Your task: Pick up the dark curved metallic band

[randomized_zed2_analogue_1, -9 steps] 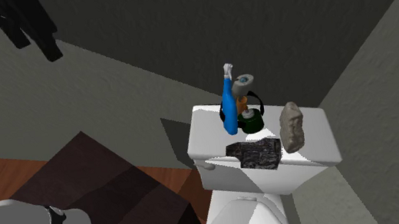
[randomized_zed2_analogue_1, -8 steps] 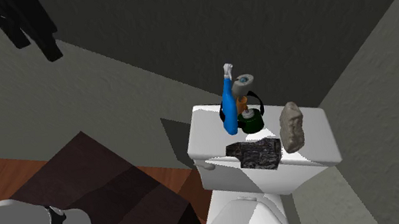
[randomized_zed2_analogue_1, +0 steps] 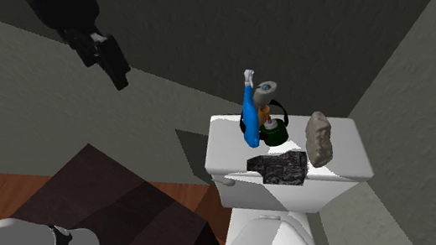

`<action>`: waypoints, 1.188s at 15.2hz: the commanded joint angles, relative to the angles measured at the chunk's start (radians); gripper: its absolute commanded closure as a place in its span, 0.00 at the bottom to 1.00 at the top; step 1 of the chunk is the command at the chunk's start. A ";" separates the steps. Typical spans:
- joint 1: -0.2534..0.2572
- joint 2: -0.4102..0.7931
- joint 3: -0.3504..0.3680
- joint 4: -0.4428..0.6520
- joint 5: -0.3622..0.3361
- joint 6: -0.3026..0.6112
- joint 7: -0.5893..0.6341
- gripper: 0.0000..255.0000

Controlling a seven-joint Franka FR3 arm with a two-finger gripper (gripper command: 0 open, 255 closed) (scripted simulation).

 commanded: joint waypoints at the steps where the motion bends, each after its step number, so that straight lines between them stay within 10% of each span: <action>1: -0.017 0.035 -0.038 -0.024 0.018 0.092 -0.007 0.00; 11: -0.022 0.296 -0.250 -0.085 0.227 0.520 -0.136 0.00; 18: 0.094 0.567 -0.449 -0.016 0.638 0.707 -0.423 0.00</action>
